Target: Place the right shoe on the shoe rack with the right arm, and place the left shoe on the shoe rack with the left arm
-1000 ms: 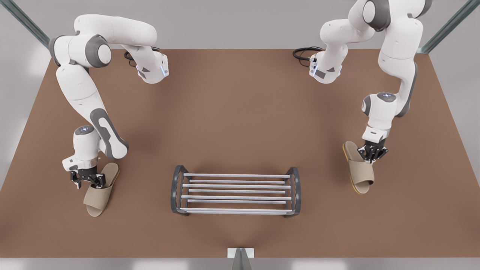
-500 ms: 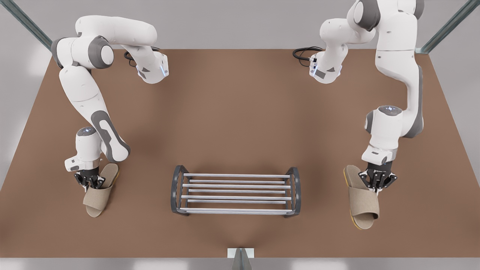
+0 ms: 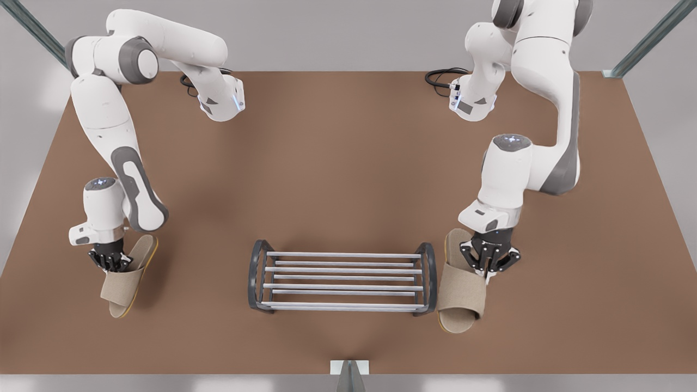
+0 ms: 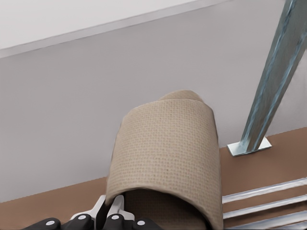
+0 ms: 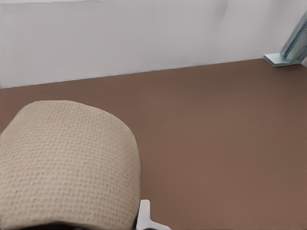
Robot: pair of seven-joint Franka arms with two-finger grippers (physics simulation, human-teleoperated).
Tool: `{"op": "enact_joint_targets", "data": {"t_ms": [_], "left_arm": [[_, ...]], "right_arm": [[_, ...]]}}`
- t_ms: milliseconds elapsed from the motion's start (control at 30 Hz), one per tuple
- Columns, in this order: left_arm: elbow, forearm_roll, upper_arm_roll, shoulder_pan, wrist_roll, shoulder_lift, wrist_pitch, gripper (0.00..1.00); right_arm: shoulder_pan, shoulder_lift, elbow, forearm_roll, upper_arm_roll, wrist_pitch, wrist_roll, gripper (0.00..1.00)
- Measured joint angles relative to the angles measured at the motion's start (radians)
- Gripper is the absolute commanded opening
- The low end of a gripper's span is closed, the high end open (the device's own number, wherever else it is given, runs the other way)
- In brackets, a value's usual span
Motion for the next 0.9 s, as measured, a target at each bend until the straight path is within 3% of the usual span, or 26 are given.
{"op": "enact_joint_targets", "data": {"t_ms": [167, 333, 467, 633, 833, 867, 900], "left_arm": [[0.174, 0.055, 0.004, -0.142, -0.095, 0.076, -0.19, 0.21], [0.292, 0.157, 0.009, -0.257, -0.225, 0.206, -0.325, 0.21], [0.311, 0.231, 0.008, -0.299, -0.335, 0.266, -0.379, 0.21], [0.314, 0.324, 0.011, -0.325, -0.462, 0.32, -0.408, 0.21], [0.307, 0.393, 0.01, -0.326, -0.585, 0.343, -0.421, 0.21], [0.306, 0.397, 0.009, -0.326, -0.601, 0.346, -0.421, 0.38], [0.305, 0.4, 0.009, -0.327, -0.616, 0.347, -0.422, 0.99]], "right_arm": [[0.009, -0.16, 0.025, -0.028, -0.132, -0.278, 0.008, 0.21], [0.007, -0.204, 0.287, -0.297, -0.181, -0.672, 0.067, 0.21], [0.011, -0.296, 0.392, -0.432, -0.166, -0.973, 0.12, 0.21], [0.042, -0.358, 0.409, -0.555, -0.038, -1.22, 0.233, 0.21], [0.108, -0.17, 0.636, -0.66, -0.033, -1.279, 0.38, 0.21], [0.12, -0.15, 0.664, -0.675, -0.036, -1.271, 0.404, 0.21], [0.141, -0.14, 0.683, -0.69, -0.04, -1.264, 0.43, 0.21]]}}
